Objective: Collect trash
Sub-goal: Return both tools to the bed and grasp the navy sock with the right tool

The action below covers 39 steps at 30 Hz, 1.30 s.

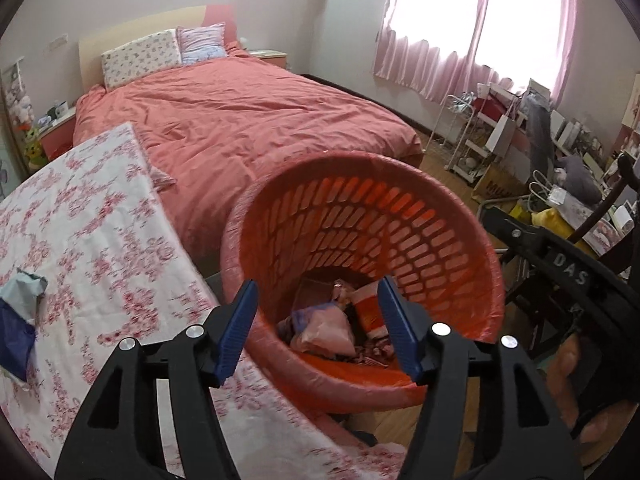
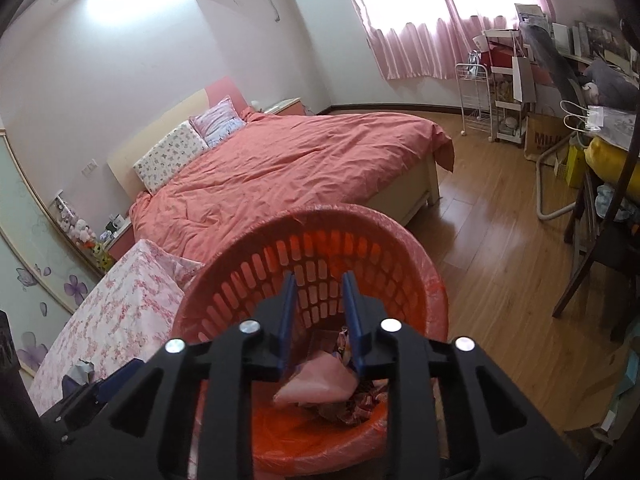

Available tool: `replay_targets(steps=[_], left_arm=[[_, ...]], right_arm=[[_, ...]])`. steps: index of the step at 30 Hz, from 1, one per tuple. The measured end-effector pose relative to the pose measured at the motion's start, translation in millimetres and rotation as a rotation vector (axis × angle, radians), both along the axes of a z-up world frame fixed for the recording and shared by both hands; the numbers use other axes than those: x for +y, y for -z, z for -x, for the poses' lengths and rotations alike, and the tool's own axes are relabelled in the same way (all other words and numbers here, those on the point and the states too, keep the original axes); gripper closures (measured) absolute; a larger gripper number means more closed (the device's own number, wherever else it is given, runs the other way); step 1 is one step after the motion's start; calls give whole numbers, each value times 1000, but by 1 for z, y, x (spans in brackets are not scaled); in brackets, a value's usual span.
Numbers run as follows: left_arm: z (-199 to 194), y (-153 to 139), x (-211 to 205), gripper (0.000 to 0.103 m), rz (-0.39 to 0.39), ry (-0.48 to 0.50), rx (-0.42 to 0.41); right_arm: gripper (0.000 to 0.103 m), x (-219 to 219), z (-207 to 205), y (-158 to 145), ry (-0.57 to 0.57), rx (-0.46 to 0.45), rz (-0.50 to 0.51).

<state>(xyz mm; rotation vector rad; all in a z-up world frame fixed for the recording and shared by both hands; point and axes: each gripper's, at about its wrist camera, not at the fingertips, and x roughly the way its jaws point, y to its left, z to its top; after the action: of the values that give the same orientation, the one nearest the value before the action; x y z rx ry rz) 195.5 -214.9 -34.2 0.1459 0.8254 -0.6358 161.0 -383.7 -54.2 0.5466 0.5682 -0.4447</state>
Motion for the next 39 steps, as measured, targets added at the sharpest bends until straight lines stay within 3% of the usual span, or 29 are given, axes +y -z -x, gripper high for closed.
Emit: replay_targets(steps=[7,14,27,39], left_arm=[[1,-10,36,37,-20,-71,-53],[-2,-17,98,36,-31,-187,-83],[-5,-29,238,32,-54,-460,-134],[1,-26,344,32,-42,-646,-101]], right_arm=[[66,23,0,-7,-28,31,54],[58,70,-7,-25,-109,33,127],[53,204,-42,-46,-370,35,180],[53,327,-90,-37,-566,106,201]])
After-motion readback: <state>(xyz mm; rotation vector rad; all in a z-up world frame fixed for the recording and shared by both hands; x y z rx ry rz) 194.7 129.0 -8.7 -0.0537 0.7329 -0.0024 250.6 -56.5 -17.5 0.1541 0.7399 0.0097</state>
